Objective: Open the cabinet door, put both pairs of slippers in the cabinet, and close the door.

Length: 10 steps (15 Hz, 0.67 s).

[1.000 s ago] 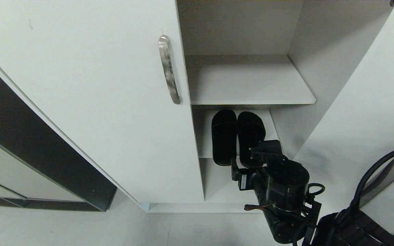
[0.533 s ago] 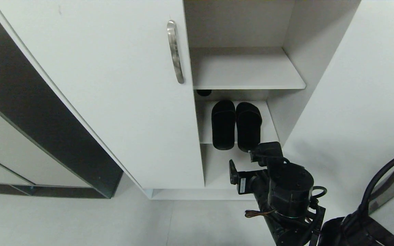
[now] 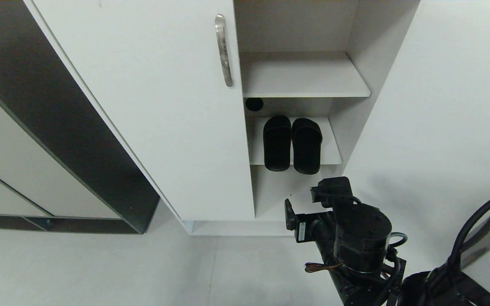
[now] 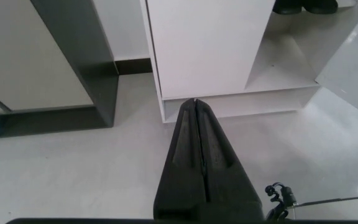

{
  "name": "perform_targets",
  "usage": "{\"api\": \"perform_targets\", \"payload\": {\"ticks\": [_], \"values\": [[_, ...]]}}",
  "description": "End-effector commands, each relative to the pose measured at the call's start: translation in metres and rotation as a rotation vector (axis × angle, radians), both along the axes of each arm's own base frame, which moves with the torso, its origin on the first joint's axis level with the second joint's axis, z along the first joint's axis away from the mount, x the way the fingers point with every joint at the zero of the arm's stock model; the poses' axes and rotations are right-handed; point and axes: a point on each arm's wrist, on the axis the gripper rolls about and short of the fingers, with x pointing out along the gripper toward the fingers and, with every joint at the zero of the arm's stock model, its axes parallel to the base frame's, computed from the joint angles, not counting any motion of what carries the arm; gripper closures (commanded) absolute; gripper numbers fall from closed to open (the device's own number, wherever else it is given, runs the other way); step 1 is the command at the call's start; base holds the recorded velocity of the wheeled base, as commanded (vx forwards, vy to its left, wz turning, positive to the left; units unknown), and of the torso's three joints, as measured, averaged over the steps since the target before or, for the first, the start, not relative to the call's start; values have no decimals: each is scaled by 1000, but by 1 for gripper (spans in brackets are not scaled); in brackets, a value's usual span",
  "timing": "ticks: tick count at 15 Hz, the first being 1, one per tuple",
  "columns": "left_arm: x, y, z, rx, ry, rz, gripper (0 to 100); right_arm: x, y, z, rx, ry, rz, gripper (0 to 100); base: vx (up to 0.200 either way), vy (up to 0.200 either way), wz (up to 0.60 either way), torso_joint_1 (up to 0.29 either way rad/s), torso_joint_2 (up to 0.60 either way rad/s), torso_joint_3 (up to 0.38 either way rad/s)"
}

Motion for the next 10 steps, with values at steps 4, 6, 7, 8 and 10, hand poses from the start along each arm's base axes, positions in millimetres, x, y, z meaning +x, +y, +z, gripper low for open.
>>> {"api": "perform_targets", "payload": {"ticks": [4,6,7,8,10], "values": [[0,0,0,1,0,0,100,0,0,-1,-1,2,1,0,0,0,0,0,0,0],[0,0,0,1,0,0,100,0,0,-1,-5,4,1,0,0,0,0,0,0,0],[0,0,0,1,0,0,100,-1,-1,-3,-10,7,1,0,0,0,0,0,0,0],[0,0,0,1,0,0,100,-1,-1,-3,-10,7,1,0,0,0,0,0,0,0],[0,0,0,1,0,0,100,-1,-1,-3,-12,9,1,0,0,0,0,0,0,0]]}}
